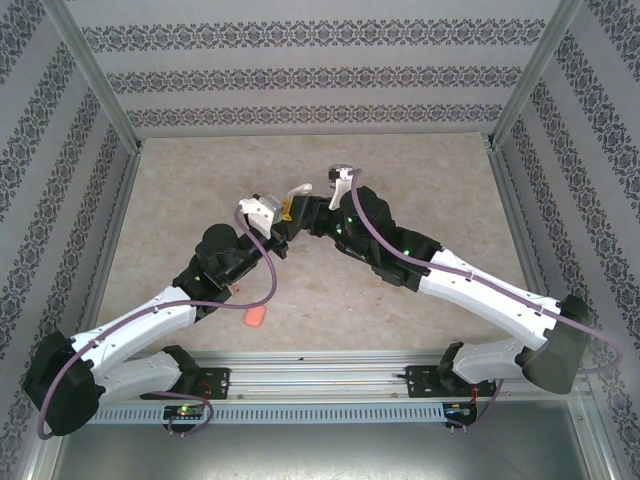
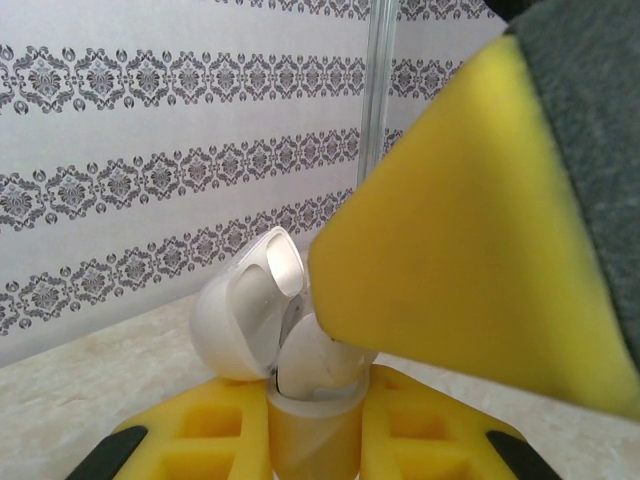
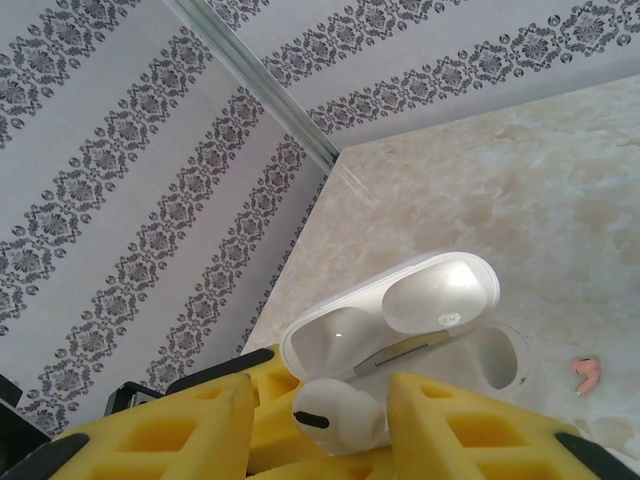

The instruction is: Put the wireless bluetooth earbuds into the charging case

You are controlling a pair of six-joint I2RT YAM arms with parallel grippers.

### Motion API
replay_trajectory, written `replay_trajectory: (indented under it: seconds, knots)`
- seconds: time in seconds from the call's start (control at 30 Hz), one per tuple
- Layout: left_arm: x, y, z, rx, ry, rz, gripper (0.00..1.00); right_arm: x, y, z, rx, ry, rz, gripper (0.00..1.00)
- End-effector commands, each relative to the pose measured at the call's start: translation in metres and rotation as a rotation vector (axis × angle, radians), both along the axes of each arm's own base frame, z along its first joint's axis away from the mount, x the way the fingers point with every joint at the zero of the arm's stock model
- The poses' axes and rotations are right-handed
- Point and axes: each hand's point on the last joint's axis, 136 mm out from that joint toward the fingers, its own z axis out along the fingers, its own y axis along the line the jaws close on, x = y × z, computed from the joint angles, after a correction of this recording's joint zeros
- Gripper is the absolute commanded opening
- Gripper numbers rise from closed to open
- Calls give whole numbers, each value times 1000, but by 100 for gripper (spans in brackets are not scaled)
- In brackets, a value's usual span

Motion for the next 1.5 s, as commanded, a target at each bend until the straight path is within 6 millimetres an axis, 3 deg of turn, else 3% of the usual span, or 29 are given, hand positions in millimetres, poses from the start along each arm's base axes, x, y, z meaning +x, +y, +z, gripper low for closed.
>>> replay_trajectory:
  seconds: [0.0,0.6,0.8,1.1,1.47]
  knots:
    - [-16,7,57,-130,-132,-16,0,-6,-9,-19,-66,72,-16,42]
    - [-25,2,40,-85,-52,-77,0,-27,-22,28,-10,58,44,48]
    - [-31,0,36,-66,-36,-110,0,-35,-19,33,5,86,116,48]
    - [-34,-5,33,-53,-19,-146,0,-41,-2,39,26,128,212,28]
    - [-36,-6,31,-47,-16,-158,0,-37,1,27,-4,162,211,24]
